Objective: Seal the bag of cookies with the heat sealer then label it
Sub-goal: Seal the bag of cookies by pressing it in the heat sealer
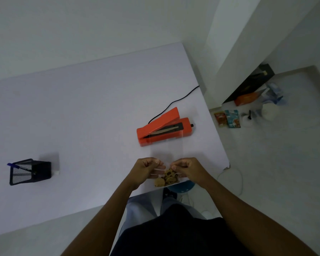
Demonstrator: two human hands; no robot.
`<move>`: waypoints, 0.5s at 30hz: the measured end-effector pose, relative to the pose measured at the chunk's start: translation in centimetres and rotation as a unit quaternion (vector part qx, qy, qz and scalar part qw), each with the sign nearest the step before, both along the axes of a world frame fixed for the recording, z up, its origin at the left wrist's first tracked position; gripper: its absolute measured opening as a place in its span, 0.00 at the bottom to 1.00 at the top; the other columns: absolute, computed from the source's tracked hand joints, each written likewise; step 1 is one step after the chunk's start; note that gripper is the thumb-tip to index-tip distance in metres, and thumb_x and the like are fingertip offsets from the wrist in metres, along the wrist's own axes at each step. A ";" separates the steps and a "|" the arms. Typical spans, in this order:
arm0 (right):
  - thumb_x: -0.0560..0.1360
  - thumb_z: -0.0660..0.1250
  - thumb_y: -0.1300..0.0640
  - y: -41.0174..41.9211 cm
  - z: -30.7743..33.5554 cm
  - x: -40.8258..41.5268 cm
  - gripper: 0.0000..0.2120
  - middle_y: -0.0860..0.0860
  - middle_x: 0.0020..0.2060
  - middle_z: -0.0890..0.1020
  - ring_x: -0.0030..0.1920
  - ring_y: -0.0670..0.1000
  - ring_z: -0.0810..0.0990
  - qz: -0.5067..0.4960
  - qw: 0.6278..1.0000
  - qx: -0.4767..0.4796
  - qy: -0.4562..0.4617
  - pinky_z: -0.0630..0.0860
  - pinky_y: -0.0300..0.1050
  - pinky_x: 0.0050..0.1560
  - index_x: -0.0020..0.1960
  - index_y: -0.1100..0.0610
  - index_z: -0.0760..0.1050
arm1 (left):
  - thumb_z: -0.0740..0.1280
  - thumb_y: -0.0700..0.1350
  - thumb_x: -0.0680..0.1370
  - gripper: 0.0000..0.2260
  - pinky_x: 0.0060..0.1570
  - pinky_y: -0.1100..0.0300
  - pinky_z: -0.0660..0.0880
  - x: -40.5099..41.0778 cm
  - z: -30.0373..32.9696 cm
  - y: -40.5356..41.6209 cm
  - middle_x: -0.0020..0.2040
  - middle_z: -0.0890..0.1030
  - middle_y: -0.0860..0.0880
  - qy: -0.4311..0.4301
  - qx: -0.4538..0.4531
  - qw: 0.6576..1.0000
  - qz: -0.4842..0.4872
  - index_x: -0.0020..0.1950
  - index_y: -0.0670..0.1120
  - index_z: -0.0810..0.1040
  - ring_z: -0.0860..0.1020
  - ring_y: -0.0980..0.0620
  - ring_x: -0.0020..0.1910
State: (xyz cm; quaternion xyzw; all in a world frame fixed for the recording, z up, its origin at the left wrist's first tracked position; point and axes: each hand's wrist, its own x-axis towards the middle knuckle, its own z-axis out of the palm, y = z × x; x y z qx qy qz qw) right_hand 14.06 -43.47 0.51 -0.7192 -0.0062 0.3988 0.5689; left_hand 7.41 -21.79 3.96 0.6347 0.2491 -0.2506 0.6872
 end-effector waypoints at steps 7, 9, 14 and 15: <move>0.74 0.73 0.64 -0.6 0.1 0.7 0.05 0.52 0.42 0.88 0.43 0.48 0.86 -0.029 1.000 0.004 -0.001 0.83 0.43 0.48 0.50 0.62 0.85 | 0.64 0.42 0.81 0.09 0.54 0.49 0.80 0.9 -0.6 -0.9 0.51 0.86 0.44 0.023 -0.008 1.000 0.018 0.56 0.40 0.80 0.85 0.45 0.50; 0.74 0.73 0.64 -0.7 -0.2 0.9 0.04 0.54 0.42 0.88 0.43 0.50 0.87 -0.023 1.000 -0.002 0.000 0.84 0.48 0.50 0.48 0.62 0.85 | 0.66 0.41 0.80 0.09 0.55 0.49 0.79 1.2 -0.6 -0.8 0.51 0.86 0.44 0.018 -0.010 0.998 0.054 0.58 0.41 0.80 0.84 0.45 0.51; 0.74 0.73 0.63 -0.9 -0.2 1.6 0.03 0.57 0.43 0.88 0.46 0.55 0.87 -0.031 0.999 0.004 0.019 0.83 0.56 0.55 0.47 0.59 0.85 | 0.64 0.41 0.81 0.10 0.55 0.48 0.80 2.1 -0.6 -0.9 0.52 0.85 0.41 0.014 -0.019 0.995 0.096 0.58 0.38 0.80 0.84 0.43 0.52; 0.75 0.72 0.63 -0.8 0.0 1.8 0.04 0.58 0.45 0.87 0.47 0.58 0.87 -0.040 0.999 0.015 0.027 0.83 0.56 0.55 0.49 0.61 0.84 | 0.63 0.41 0.81 0.10 0.55 0.49 0.80 2.2 -0.6 -1.0 0.52 0.86 0.42 0.016 -0.018 0.995 0.095 0.58 0.38 0.80 0.84 0.44 0.52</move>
